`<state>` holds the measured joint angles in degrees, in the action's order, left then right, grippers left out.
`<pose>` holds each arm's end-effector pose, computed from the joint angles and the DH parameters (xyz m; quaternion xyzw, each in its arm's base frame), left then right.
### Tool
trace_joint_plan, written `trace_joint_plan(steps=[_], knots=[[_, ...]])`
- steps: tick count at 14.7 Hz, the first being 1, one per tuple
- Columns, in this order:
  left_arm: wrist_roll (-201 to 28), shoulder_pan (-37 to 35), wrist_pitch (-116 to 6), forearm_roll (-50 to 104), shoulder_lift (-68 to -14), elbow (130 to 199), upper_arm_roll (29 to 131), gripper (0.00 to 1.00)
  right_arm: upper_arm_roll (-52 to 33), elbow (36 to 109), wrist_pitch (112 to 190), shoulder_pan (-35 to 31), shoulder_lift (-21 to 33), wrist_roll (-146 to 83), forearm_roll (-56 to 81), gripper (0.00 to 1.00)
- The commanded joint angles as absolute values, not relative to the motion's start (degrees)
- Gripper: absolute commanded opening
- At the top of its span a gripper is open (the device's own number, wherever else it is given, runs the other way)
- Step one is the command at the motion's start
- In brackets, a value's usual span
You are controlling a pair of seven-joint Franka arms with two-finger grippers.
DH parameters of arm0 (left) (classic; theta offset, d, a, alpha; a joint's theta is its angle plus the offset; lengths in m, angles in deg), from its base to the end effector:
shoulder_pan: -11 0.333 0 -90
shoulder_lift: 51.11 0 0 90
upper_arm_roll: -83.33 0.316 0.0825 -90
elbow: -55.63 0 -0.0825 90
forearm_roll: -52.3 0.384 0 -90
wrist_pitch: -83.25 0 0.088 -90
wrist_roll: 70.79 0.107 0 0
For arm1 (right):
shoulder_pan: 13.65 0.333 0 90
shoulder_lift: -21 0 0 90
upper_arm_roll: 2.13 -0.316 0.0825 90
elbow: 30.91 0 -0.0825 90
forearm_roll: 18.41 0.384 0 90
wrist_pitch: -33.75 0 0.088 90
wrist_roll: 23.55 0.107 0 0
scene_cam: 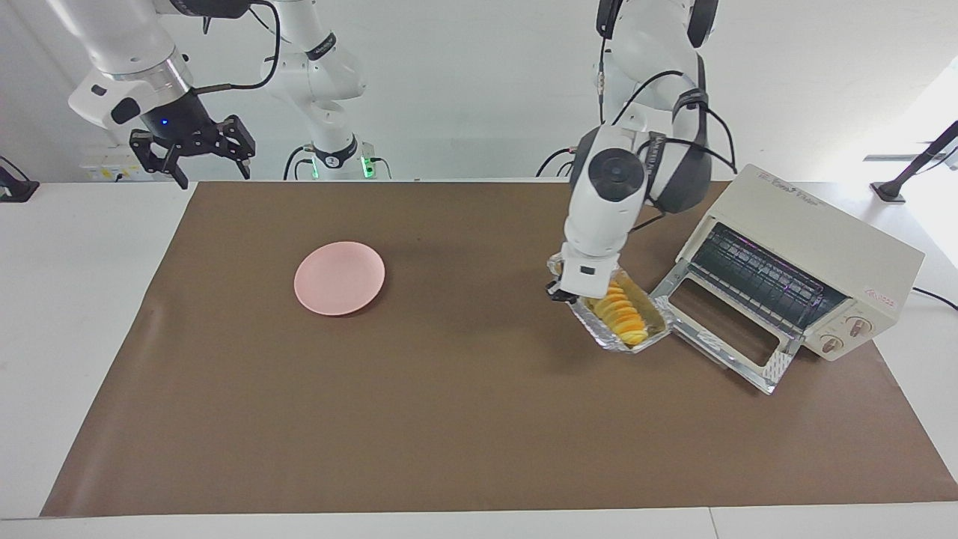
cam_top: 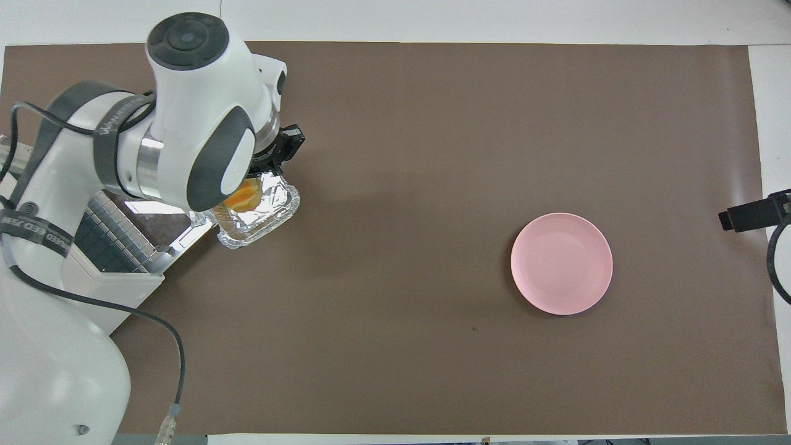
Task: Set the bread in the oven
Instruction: 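Carry the foil tray into the open oven with the left gripper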
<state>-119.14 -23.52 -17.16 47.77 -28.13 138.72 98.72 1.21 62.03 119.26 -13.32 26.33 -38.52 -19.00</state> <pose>0.6183 -0.2501 0.4570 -0.9665 -0.2528 0.0275 0.0349 0.5162 -0.0299 0.6435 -0.9944 -0.1040 0.0186 0.0005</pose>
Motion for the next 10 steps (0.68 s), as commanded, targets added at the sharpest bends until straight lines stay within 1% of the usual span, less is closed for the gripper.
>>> trace_joint_plan(steps=[1,3,6,10], knots=[[-119.66,-19.96,-18.87,47.90,-28.79,141.84,100.99,0.00,0.24,63.22,119.88,-14.53,27.33,-37.88,-18.76,1.00],[-115.20,-16.35,-20.62,47.82,-29.05,143.33,100.99,0.00,0.24,63.22,119.88,-14.53,27.51,-37.62,-18.76,1.00],[-109.75,-11.86,-23.61,47.90,-31.33,149.12,101.08,0.00,0.24,63.30,119.79,-14.44,27.51,-37.53,-18.84,1.00],[-105.52,-7.03,-22.84,48.25,-31.77,150.29,102.04,0.00,0.24,63.39,117.86,-14.35,27.68,-37.88,-18.84,1.00]])
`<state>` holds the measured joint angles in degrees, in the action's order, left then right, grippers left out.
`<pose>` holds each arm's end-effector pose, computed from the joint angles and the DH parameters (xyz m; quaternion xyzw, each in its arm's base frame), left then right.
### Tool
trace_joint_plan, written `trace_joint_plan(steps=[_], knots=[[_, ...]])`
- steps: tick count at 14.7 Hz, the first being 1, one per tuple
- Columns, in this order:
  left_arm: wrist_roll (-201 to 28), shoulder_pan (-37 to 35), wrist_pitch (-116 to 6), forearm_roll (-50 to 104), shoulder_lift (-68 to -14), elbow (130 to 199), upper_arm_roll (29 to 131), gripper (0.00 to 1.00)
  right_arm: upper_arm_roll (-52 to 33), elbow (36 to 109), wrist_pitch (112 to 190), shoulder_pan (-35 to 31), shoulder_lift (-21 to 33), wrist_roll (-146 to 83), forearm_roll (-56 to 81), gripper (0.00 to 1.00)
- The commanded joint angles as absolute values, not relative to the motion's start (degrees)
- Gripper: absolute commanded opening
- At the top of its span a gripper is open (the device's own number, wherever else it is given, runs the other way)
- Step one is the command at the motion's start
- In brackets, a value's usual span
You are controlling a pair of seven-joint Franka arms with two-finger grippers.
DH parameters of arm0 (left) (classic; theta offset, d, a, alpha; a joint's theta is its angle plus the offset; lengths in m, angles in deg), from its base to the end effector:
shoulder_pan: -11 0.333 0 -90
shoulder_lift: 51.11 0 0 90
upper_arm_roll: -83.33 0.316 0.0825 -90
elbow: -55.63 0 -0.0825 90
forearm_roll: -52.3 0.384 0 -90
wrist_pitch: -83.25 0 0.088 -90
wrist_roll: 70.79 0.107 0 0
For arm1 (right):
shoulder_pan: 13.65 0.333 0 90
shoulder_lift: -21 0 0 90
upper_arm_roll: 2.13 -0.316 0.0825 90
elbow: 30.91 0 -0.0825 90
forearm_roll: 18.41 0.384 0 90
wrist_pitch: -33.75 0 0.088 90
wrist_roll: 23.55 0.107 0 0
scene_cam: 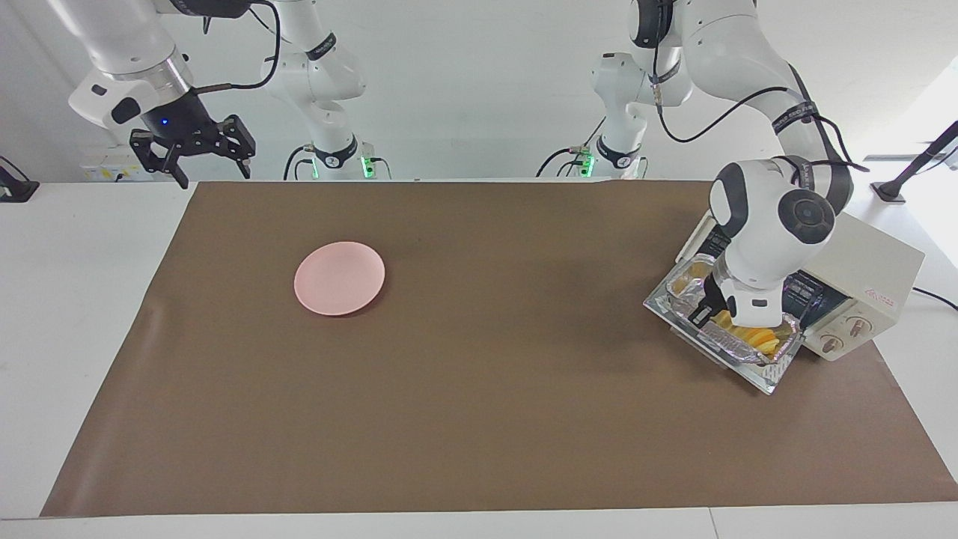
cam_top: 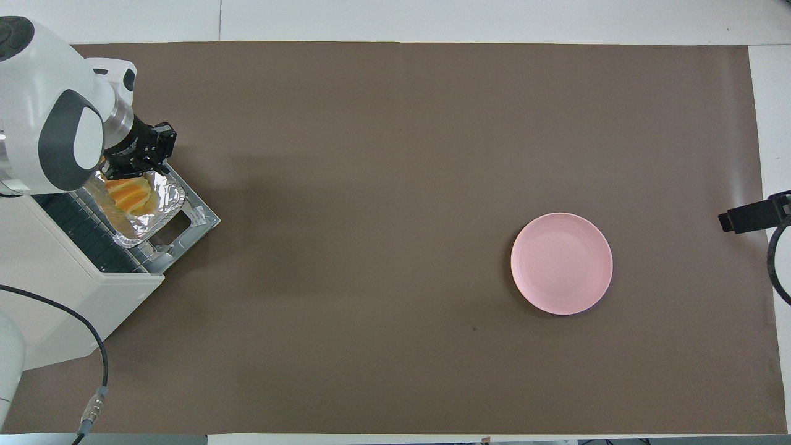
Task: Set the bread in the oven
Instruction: 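Carry the foil tray into the open oven with the left gripper, then push the foil tray deeper into the oven with the left gripper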
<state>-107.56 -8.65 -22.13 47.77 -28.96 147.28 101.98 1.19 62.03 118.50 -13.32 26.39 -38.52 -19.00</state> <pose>0.6493 -0.0414 0.4073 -0.9478 -0.3117 0.0519 0.0428 0.5144 -0.0296 0.6429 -0.9943 -0.1042 0.0246 0.0014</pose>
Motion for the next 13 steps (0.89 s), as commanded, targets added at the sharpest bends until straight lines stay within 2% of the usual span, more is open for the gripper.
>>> trace_joint_plan(steps=[1,6,13], knots=[[-103.85,-6.76,-22.22,50.34,-31.86,150.37,102.05,0.00,0.24,63.31,117.95,-14.35,27.68,-37.88,-18.84,1.00],[-103.13,-6.49,-22.31,54.31,-33.97,155.11,102.92,0.00,0.24,63.30,117.86,-14.35,27.68,-37.88,-18.84,1.00],[-105.22,-6.49,-21.52,55.02,-35.03,157.05,103.10,0.00,0.24,63.30,117.95,-14.35,27.68,-37.88,-18.84,1.00]])
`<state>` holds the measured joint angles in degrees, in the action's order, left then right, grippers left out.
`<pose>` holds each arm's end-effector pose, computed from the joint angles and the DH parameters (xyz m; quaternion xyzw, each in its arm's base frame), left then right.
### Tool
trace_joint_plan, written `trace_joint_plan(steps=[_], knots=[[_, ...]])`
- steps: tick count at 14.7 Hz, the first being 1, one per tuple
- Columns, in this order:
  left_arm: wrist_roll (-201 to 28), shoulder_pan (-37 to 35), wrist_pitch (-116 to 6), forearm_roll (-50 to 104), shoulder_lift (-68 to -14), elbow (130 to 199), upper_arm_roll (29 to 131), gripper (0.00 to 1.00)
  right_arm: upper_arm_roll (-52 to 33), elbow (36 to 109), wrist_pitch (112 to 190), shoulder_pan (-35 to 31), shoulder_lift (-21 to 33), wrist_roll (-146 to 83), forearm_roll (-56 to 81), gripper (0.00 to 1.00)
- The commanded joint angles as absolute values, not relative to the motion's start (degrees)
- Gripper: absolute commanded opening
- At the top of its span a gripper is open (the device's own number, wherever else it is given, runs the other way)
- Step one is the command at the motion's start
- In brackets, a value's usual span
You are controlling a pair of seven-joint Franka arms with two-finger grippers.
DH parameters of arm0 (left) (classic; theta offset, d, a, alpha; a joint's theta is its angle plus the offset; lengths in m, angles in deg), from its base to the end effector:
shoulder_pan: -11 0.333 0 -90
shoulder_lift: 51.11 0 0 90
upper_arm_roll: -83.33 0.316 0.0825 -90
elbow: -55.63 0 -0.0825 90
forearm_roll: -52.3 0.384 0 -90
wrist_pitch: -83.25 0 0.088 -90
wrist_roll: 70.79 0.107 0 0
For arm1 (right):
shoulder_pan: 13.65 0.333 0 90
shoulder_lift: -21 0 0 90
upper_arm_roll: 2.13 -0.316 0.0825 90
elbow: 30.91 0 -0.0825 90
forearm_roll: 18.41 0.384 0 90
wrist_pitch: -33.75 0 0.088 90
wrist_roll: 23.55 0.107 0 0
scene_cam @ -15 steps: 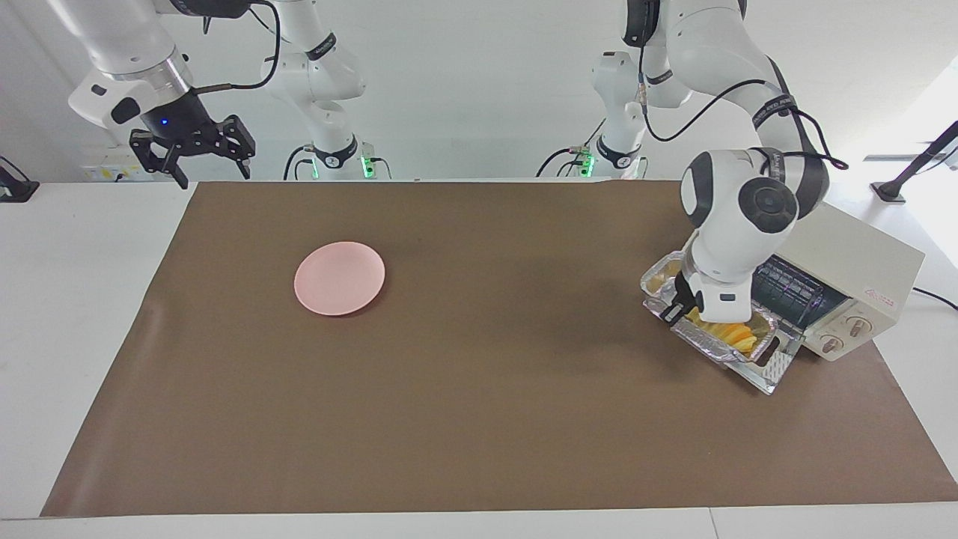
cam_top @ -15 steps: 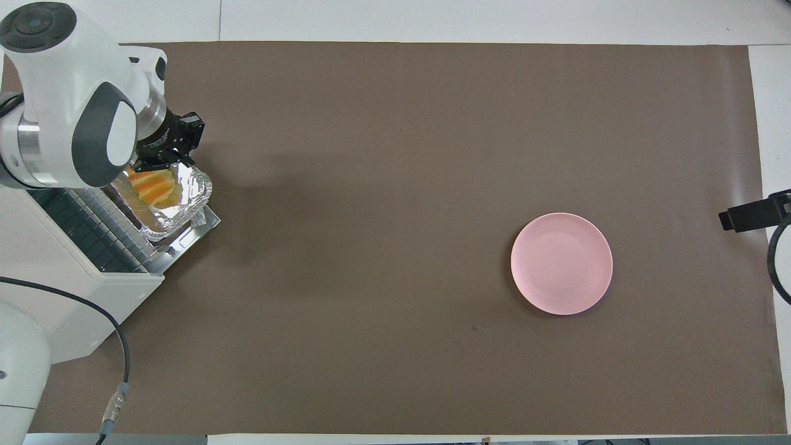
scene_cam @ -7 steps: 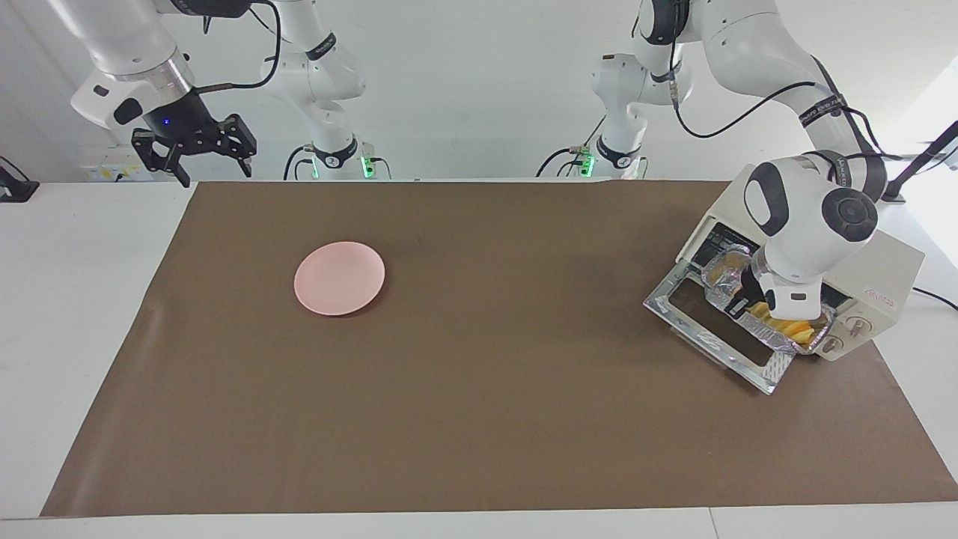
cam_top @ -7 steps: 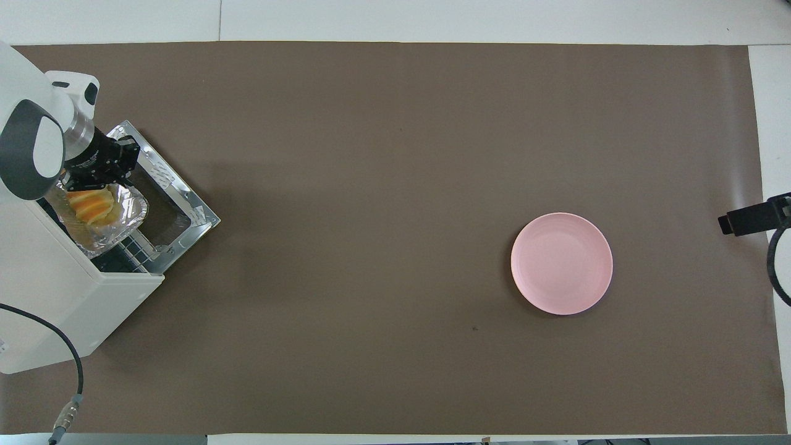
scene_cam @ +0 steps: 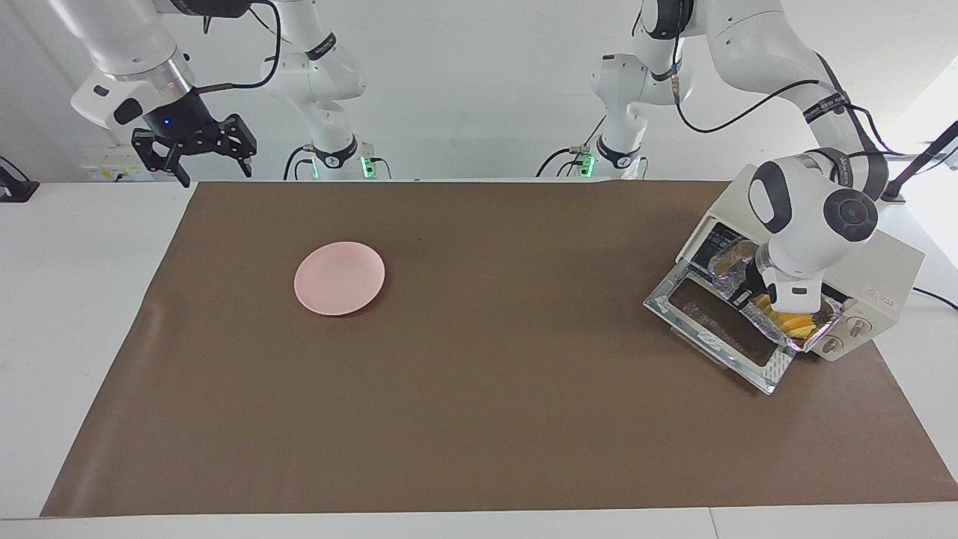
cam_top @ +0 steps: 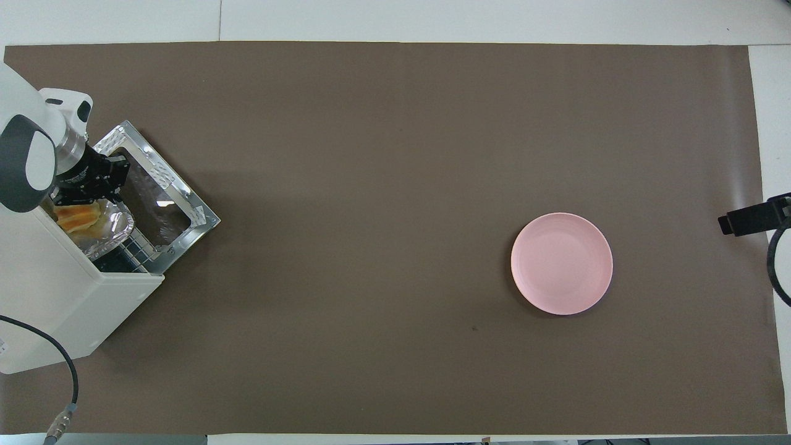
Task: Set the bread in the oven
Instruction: 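Push the foil tray deeper into the oven with the left gripper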
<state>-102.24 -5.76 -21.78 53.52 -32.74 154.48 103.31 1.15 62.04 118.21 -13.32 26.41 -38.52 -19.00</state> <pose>0.6192 0.0199 0.3925 -0.9501 -0.2896 0.0781 0.0860 0.5138 -0.0292 0.6426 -0.9942 -0.1045 0.0270 0.0018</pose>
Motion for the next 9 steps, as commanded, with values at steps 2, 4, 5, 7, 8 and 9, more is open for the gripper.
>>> trace_joint_plan(steps=[2,4,5,7,8,9], knots=[[-106.91,-7.72,-21.60,55.02,-35.03,157.05,103.10,0.00,0.24,63.30,117.95,-14.35,27.68,-37.88,-18.84,1.00],[-107.00,-7.63,-21.60,54.93,-35.03,157.05,103.19,0.00,0.24,63.30,117.95,-14.35,27.68,-37.88,-18.84,1.00],[-107.00,-7.20,-21.60,55.02,-35.03,156.97,103.28,0.00,0.24,63.30,117.95,-14.35,27.68,-37.88,-18.84,1.00],[-106.47,-6.06,-21.52,54.93,-35.46,156.44,103.45,0.00,0.24,63.30,117.86,-14.44,27.68,-37.88,-18.84,1.00],[-106.38,-5.79,-21.52,55.02,-35.47,156.44,103.54,0.00,0.24,63.30,117.95,-14.35,27.68,-37.88,-18.84,1.00],[-106.38,-5.79,-21.52,55.02,-35.47,156.44,103.63,0.00,0.24,63.30,117.86,-14.35,27.68,-37.88,-18.84,1.00]])
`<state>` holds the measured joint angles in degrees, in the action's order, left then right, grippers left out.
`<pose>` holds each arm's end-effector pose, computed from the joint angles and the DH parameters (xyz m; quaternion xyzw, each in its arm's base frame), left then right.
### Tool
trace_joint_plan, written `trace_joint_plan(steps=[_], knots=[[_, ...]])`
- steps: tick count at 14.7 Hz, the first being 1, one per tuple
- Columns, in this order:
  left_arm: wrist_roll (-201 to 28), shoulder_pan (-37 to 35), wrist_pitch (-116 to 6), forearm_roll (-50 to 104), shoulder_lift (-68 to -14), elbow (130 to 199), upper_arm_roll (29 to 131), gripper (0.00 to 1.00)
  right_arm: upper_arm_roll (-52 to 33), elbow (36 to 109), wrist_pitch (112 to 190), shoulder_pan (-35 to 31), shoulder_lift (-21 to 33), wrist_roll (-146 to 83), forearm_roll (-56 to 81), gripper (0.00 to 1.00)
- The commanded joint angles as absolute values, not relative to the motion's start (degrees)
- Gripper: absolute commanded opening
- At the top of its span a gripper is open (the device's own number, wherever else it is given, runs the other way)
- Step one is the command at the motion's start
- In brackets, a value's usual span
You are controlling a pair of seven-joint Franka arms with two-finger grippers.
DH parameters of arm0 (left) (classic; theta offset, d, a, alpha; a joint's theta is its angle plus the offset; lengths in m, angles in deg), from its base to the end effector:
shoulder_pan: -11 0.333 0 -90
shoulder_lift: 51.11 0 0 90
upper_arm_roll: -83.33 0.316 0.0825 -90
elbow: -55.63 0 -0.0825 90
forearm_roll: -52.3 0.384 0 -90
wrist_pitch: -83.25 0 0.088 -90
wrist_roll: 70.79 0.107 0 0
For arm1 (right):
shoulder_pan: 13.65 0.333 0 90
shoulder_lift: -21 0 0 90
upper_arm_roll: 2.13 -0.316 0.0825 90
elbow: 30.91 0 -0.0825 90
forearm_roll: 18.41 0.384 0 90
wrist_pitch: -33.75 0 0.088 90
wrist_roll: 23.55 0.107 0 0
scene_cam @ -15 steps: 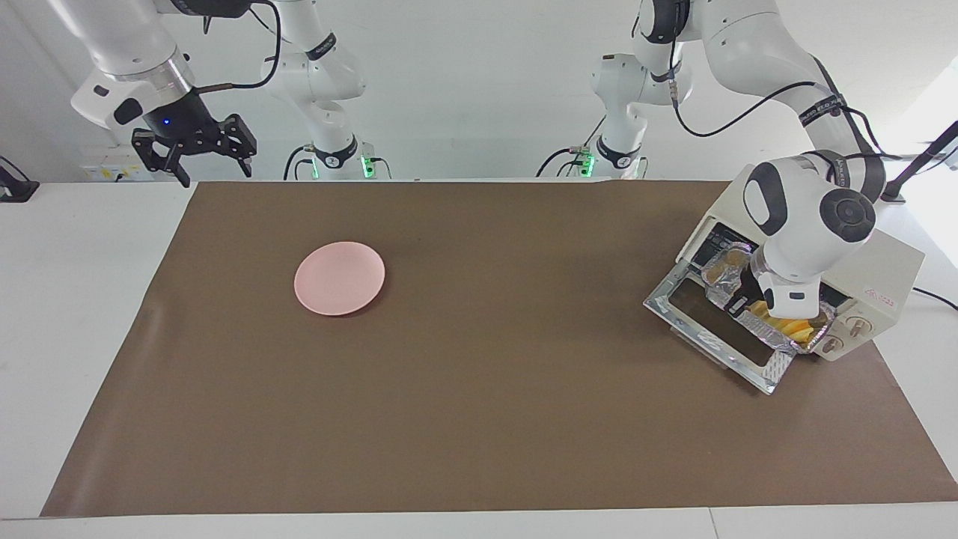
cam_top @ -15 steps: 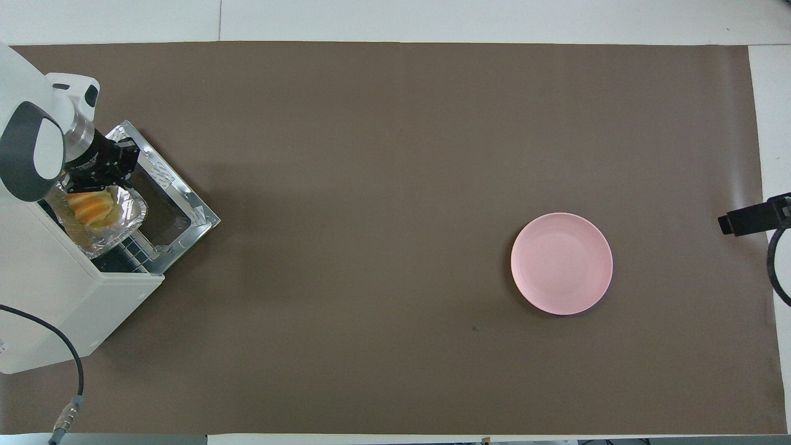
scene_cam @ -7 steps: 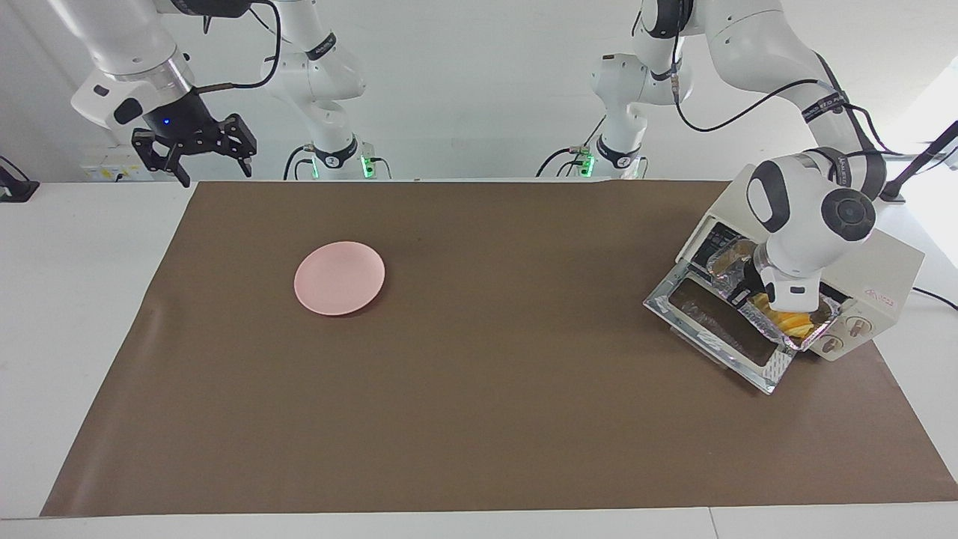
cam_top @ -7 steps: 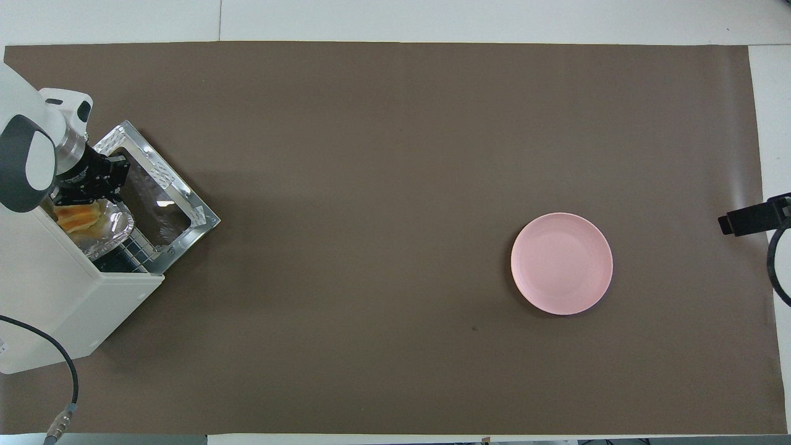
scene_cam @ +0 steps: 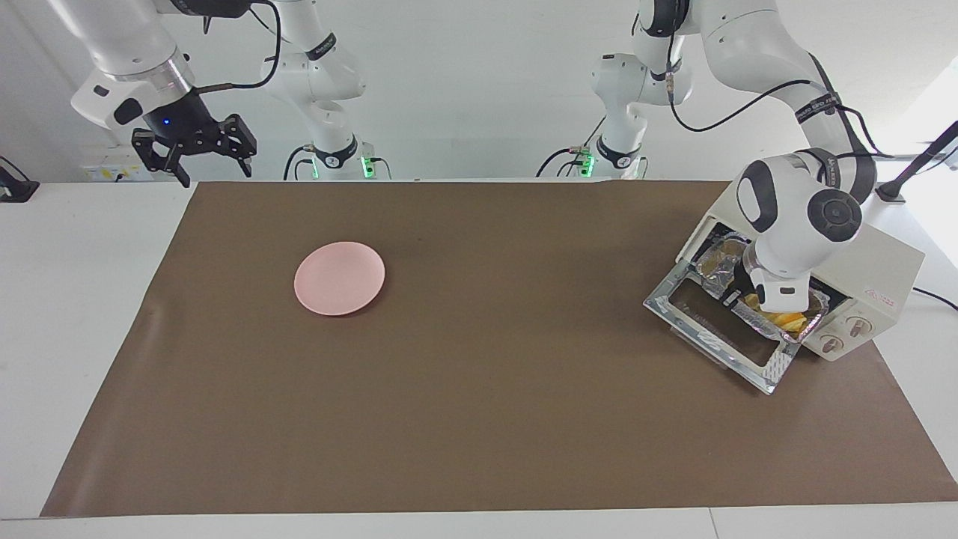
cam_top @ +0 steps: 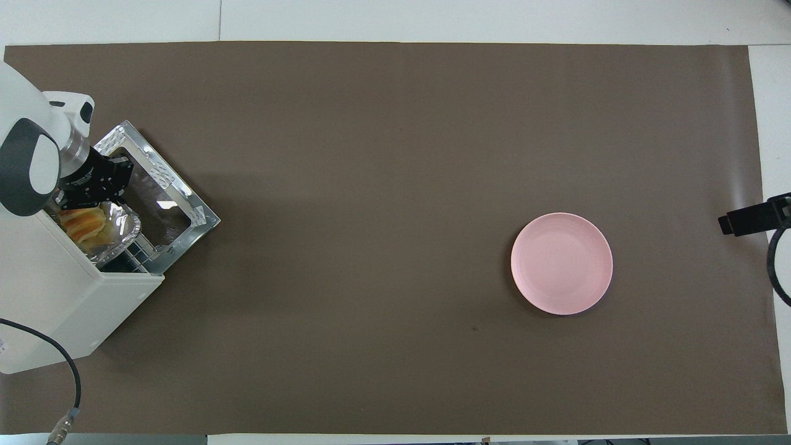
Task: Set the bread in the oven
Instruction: 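Push the foil tray deeper into the oven with the left gripper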
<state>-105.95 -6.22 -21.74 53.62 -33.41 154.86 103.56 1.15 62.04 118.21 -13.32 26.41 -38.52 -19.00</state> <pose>0.6171 0.0180 0.3967 -0.9410 -0.3185 0.0733 0.0876 0.5138 -0.0292 0.6426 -0.9942 -0.1045 0.0270 0.0018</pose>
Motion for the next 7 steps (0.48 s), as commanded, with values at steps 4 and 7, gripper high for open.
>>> trace_joint_plan(steps=[4,7], knots=[[-106.47,-5.79,-21.43,56.60,-35.55,156.61,104.07,0.00,0.24,63.30,117.86,-14.35,27.68,-37.88,-18.84,1.00],[-106.03,-5.70,-21.34,56.69,-35.99,157.40,104.16,0.00,0.24,63.30,117.95,-14.35,27.68,-37.88,-18.84,1.00]])
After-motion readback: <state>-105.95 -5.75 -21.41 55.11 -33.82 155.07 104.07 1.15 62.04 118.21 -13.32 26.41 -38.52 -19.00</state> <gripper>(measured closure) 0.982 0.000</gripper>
